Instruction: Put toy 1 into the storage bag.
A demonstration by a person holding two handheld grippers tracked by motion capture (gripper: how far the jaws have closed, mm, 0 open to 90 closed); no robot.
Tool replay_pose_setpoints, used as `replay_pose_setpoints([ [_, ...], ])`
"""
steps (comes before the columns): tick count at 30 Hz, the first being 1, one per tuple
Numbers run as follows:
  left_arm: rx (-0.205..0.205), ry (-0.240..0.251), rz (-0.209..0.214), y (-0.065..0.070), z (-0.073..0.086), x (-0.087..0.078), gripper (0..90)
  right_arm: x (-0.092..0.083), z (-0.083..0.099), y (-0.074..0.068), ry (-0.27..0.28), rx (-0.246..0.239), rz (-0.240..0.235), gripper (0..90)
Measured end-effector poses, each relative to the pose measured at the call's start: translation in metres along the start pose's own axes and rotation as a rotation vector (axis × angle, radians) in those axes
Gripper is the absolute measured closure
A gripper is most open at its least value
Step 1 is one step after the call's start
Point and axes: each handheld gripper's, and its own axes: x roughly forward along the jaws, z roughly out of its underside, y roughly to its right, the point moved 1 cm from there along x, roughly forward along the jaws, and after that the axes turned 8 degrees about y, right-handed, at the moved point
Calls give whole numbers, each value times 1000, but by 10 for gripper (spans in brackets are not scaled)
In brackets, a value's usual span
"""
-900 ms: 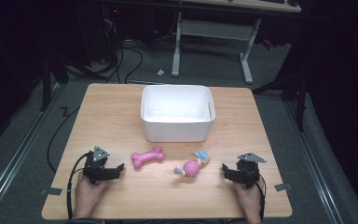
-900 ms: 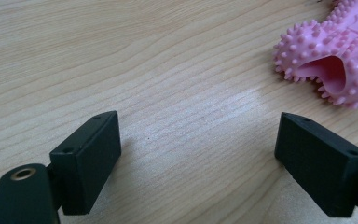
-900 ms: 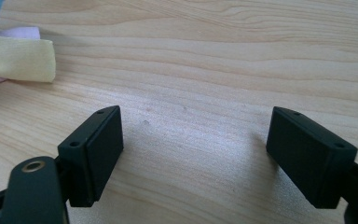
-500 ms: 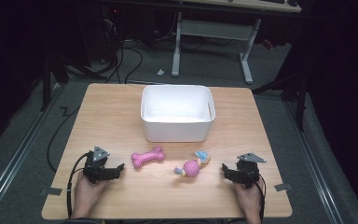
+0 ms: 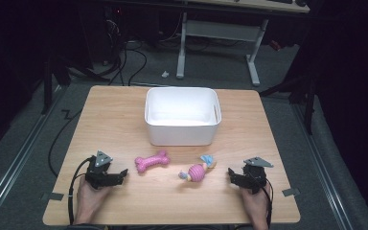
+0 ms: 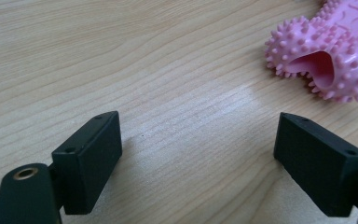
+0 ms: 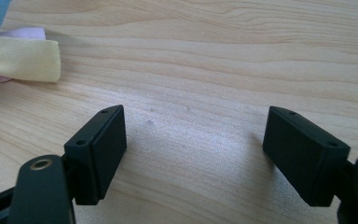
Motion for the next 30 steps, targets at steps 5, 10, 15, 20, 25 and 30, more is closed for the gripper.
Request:
replay_pose_setpoints([
  [5, -3, 19, 12, 0, 1, -3, 167, 0, 0, 0, -1, -2, -1, 217],
  [10, -18, 38, 30, -1, 2, -7, 171, 0, 0, 0, -2, -2, -2, 217],
  [15, -14, 45, 31, 3, 0, -12, 163, 0, 0, 0, -3, -1, -2, 217],
  [20, -10, 66, 42, 9, -3, -21, 155, 0, 0, 0, -2, -7, -6, 217],
  [25, -7, 76, 58, 11, -8, -25, 152, 0, 0, 0, -3, -6, -5, 217],
  [30, 2, 96, 99, 18, -19, -26, 153, 0, 0, -1, -3, -5, -6, 217],
])
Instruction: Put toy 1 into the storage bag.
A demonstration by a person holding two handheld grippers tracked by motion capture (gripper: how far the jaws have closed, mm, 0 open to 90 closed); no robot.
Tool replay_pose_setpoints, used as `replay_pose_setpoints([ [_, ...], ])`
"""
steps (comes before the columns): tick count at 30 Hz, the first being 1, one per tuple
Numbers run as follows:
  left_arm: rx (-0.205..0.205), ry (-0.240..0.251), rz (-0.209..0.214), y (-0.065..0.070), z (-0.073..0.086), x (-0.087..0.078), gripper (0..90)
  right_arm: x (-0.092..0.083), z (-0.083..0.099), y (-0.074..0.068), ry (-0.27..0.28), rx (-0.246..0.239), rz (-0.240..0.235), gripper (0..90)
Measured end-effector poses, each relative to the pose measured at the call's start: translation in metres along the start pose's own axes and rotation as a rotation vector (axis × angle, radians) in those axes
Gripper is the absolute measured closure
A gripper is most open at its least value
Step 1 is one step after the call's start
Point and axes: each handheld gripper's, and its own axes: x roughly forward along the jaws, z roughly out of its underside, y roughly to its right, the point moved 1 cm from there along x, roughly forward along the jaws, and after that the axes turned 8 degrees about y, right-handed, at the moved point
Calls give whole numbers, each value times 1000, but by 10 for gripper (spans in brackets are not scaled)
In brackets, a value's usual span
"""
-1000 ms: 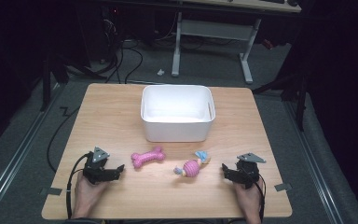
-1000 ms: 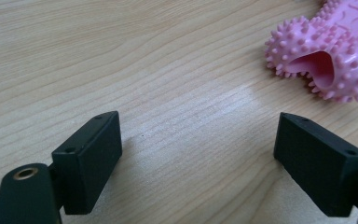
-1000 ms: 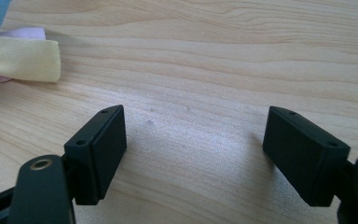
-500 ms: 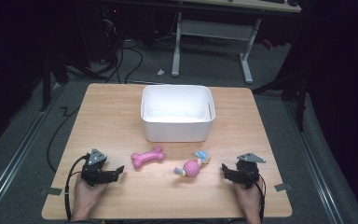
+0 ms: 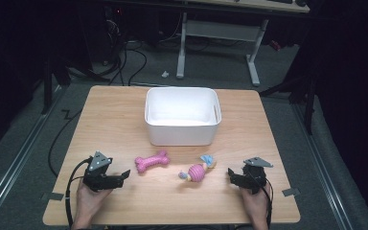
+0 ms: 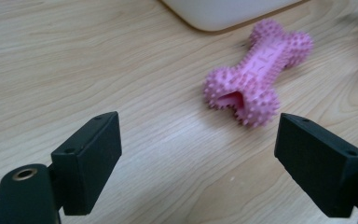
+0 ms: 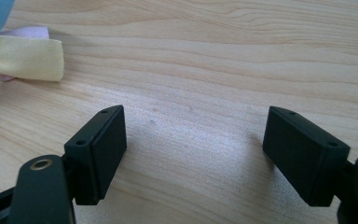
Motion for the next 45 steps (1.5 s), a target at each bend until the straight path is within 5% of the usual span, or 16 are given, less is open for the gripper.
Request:
replay_pose_setpoints([
  [4, 10, -1, 20, 4, -6, 4, 153, 0, 0, 0, 0, 0, 0, 217],
  [12, 107, -56, 60, 21, -27, 25, 156, 0, 0, 0, 0, -5, -5, 217],
  [23, 188, -98, 96, 35, -47, 54, 204, 0, 0, -1, 1, -9, -12, 221],
  [45, 251, -186, 141, 42, -45, 94, 316, 0, 0, -1, 2, -10, -14, 221],
])
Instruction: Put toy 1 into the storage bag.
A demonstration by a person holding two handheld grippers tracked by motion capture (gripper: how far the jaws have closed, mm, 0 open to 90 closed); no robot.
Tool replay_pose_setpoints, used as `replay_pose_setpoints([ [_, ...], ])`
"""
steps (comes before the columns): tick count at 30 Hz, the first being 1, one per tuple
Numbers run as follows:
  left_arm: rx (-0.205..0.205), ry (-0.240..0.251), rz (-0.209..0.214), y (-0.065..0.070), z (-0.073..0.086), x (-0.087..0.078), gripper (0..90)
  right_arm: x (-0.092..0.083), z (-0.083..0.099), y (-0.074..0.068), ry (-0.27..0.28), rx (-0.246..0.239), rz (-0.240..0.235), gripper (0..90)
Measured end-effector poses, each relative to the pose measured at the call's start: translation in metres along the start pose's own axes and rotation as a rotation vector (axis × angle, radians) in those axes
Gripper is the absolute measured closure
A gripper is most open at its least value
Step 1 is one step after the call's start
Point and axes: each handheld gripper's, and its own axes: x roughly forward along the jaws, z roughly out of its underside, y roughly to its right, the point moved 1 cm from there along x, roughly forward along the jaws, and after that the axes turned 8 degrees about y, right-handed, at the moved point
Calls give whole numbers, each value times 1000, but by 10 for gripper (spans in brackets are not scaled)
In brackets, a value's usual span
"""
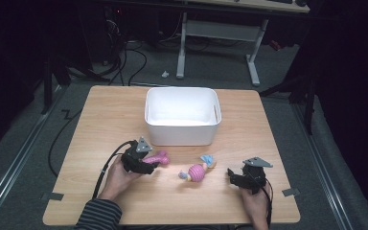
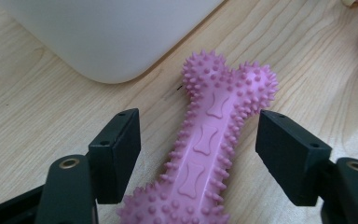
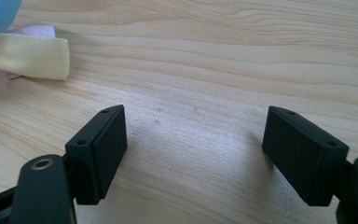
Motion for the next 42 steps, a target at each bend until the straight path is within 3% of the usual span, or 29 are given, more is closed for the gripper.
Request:
replay_pose_setpoints([
  [12, 24, -33, 38, 2, 4, 11, 411, 0, 0, 0, -1, 1, 0, 223],
  [21, -1, -40, 73, -2, 6, 14, 426, 0, 0, 0, 0, -1, -2, 224],
  [30, -7, -44, 81, -4, 6, 12, 506, 0, 0, 0, 0, -1, -3, 224],
  [36, 28, -46, 85, 1, 6, 10, 558, 0, 0, 0, -1, -2, -3, 224],
  [42, 34, -62, 88, 5, 4, 9, 590, 0, 0, 0, -1, -3, -4, 224],
])
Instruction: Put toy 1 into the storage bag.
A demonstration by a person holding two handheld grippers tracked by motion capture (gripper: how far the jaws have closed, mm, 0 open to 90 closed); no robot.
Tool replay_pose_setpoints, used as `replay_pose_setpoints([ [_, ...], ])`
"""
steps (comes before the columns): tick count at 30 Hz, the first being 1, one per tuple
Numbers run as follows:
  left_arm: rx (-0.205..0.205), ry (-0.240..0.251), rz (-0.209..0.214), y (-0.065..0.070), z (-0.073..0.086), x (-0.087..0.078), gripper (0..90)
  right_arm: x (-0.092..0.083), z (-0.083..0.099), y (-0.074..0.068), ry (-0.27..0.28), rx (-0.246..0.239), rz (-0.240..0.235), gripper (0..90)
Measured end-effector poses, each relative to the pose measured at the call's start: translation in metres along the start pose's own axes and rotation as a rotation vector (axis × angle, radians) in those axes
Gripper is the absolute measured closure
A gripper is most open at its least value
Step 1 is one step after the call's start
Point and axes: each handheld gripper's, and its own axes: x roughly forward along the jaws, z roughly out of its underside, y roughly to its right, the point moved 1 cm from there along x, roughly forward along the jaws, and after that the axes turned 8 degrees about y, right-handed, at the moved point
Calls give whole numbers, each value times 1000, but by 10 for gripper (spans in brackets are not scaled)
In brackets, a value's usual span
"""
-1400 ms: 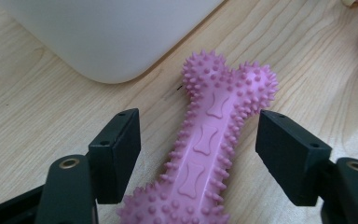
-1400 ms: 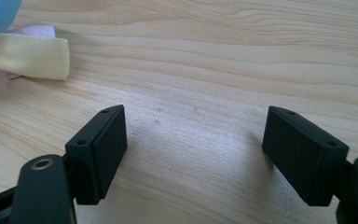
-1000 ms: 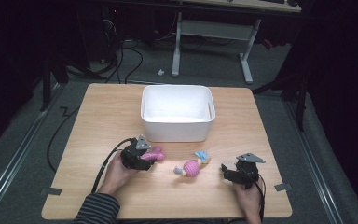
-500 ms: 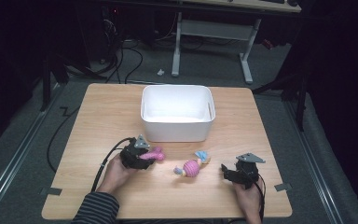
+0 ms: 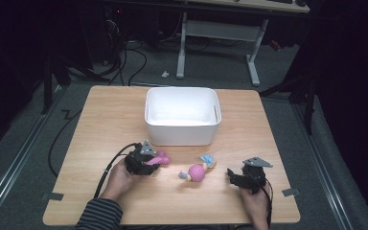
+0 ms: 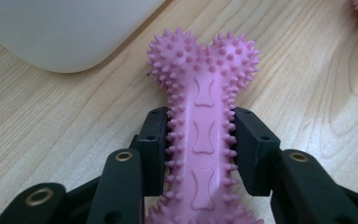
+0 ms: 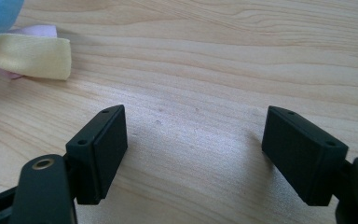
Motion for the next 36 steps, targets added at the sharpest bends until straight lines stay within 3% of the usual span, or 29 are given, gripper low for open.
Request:
replay_pose_setpoints([
  [7, -27, 34, 7, 2, -1, 1, 595, 0, 0, 0, 0, 0, 0, 224],
  [15, -29, 42, 11, 5, -4, -12, 596, 0, 0, 0, 1, 3, 3, 224],
  [21, -85, 74, 5, 7, -4, -28, 595, 0, 0, 0, 1, 2, 4, 224],
  [30, -113, 105, 4, 9, -2, -37, 595, 0, 0, 0, 1, 3, 5, 224],
  [36, -146, 116, -26, 8, -6, -47, 593, 0, 0, 0, 0, 2, 4, 224],
])
